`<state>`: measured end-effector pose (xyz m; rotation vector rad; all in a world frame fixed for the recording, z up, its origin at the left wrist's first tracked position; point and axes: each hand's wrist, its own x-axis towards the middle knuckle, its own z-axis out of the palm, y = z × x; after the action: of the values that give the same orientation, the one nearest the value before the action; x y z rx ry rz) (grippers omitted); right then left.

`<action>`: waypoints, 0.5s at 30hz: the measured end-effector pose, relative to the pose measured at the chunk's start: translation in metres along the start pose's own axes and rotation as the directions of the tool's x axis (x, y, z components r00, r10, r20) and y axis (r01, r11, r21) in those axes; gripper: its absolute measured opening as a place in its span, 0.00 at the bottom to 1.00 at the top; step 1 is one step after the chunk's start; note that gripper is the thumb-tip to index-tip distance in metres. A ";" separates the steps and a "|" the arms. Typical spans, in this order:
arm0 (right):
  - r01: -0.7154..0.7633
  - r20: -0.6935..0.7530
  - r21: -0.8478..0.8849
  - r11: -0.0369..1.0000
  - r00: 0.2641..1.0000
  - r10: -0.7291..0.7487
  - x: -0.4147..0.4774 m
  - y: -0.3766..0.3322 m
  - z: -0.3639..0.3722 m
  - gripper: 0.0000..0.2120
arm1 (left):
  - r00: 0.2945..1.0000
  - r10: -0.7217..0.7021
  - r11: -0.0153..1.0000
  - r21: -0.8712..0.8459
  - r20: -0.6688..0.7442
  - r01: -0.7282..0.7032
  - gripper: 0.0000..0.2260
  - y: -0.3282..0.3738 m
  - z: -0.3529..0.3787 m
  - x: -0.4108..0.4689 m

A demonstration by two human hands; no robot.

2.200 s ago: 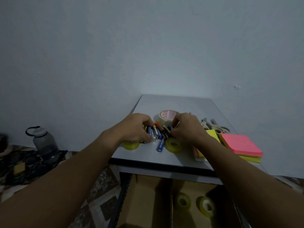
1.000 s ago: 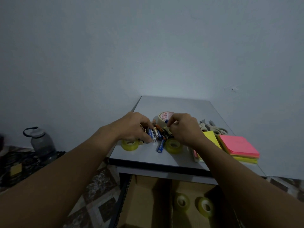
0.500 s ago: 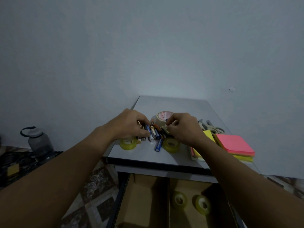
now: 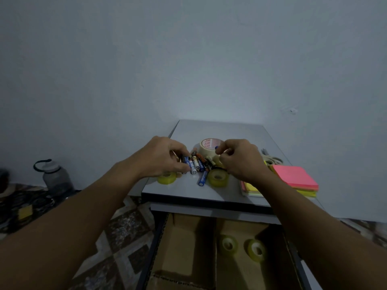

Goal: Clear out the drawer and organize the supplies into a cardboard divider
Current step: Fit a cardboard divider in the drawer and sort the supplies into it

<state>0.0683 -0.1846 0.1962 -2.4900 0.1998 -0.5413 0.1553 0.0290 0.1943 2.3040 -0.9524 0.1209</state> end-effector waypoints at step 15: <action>-0.048 -0.030 0.246 0.968 0.998 0.057 -0.128 0.008 -0.016 0.07 | 0.941 0.004 0.993 -0.114 0.337 0.037 0.18 0.042 0.058 -0.167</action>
<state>-0.0553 -0.1664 0.1611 -2.2300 0.2004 -0.5550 -0.0039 0.0734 0.1179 2.2612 -1.0752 -0.3410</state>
